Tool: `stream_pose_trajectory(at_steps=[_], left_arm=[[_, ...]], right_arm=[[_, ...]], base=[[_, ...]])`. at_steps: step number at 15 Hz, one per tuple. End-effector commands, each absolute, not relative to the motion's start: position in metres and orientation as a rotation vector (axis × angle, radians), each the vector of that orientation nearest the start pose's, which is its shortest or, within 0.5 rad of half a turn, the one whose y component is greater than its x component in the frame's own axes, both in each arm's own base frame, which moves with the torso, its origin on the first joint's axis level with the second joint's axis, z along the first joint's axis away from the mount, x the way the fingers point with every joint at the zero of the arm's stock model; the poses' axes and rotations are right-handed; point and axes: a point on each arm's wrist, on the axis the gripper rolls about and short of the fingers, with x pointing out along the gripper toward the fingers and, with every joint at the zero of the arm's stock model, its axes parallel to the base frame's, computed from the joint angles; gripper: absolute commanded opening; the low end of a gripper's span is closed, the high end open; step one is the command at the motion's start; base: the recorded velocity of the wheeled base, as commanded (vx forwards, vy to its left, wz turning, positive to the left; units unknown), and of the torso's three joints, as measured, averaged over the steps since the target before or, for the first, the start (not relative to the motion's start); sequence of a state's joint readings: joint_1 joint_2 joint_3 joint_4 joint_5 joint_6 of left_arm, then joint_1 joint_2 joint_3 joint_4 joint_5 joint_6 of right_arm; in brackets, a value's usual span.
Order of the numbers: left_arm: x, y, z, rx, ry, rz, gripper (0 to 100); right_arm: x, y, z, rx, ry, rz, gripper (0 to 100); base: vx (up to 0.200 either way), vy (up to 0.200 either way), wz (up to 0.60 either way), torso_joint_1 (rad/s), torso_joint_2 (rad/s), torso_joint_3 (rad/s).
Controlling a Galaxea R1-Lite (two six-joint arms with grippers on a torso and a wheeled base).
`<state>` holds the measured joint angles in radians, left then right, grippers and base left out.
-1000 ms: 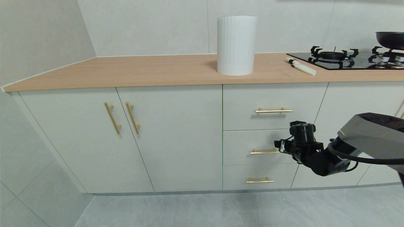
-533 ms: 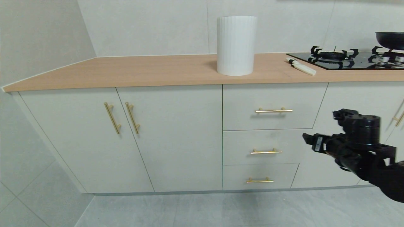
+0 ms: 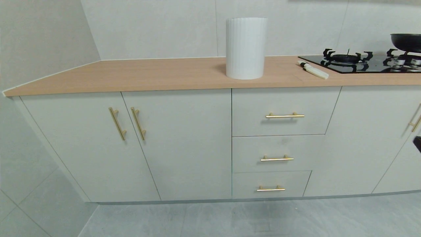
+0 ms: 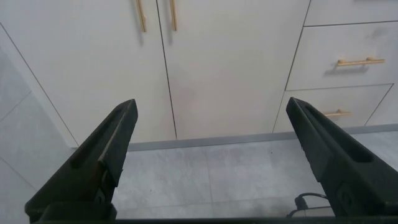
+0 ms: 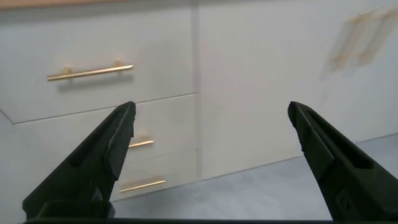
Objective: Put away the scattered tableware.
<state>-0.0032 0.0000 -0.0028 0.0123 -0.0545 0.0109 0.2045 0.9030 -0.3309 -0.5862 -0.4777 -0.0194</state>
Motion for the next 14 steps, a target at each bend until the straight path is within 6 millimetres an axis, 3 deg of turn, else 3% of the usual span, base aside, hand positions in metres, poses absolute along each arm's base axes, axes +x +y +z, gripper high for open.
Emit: stream_pose_trajectory(at_steps=[1, 5, 7, 9, 13, 14], left_arm=[[-0.023, -0.001, 0.075, 0.010, 0.010, -0.058, 100], [-0.023, -0.001, 0.075, 0.010, 0.010, -0.058, 100], [-0.023, -0.001, 0.075, 0.010, 0.010, -0.058, 100], [-0.023, -0.001, 0.075, 0.010, 0.009, -0.058, 100], [-0.023, -0.001, 0.075, 0.011, 0.009, -0.057, 100], [-0.023, -0.001, 0.075, 0.010, 0.009, -0.058, 100]], right_arm=[[0.022, -0.007, 0.195, -0.027, -0.106, -0.309, 100], [-0.032, -0.012, 0.173, -0.058, -0.192, -0.443, 100], [-0.049, -0.011, 0.160, -0.061, -0.226, -0.407, 100], [-0.056, -0.007, 0.150, -0.072, -0.266, -0.340, 100], [-0.045, -0.005, 0.132, -0.090, -0.204, -0.248, 100], [-0.032, -0.003, 0.104, -0.095, -0.118, -0.144, 100]], base=[[0.000, 0.000, 0.00, 0.000, 0.00, 0.000], [0.000, 0.000, 0.00, 0.000, 0.00, 0.000], [0.000, 0.000, 0.00, 0.000, 0.00, 0.000], [0.000, 0.000, 0.00, 0.000, 0.00, 0.000], [0.000, 0.000, 0.00, 0.000, 0.00, 0.000], [0.000, 0.000, 0.00, 0.000, 0.00, 0.000]])
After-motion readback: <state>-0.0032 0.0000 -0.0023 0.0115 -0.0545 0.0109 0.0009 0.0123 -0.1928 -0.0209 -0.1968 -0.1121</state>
